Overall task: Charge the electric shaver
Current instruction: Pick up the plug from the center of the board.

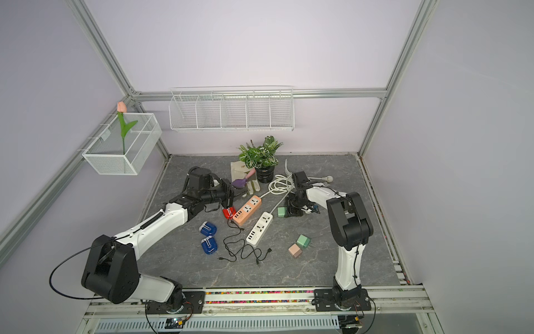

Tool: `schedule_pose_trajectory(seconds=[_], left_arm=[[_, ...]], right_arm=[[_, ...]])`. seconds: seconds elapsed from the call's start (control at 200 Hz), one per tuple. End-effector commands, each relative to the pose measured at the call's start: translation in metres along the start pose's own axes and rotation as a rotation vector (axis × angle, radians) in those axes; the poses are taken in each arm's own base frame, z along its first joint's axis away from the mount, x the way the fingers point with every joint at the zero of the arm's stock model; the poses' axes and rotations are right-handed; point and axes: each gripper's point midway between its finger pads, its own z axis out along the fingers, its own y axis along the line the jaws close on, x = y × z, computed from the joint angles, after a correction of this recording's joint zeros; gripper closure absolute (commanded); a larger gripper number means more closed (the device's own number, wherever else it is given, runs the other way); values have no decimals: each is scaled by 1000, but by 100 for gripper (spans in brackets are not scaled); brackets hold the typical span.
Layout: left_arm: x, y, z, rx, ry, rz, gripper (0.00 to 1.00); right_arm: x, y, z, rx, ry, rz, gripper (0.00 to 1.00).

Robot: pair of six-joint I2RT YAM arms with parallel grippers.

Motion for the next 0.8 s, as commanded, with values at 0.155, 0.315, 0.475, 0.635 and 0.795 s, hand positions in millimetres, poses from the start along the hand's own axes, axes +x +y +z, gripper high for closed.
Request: schedule_pose_trajectory(seconds=[0.155, 0.315, 0.475, 0.635, 0.795], left_arm=[[4, -33, -7, 49, 5, 193, 100], [13, -58, -8, 100, -15, 402, 100], [30, -72, 4, 181, -15, 466, 100], [30, -76, 7, 218, -44, 449, 100], [32, -83, 9, 248, -58, 441, 100]], right_arm=[[67, 45, -70, -410, 224, -351, 80], [125, 62, -113, -597, 455, -585, 83], [145, 64, -150, -746, 489, -698, 82], [148, 65, -160, -841, 509, -687, 81], [153, 66, -161, -890, 526, -670, 81]])
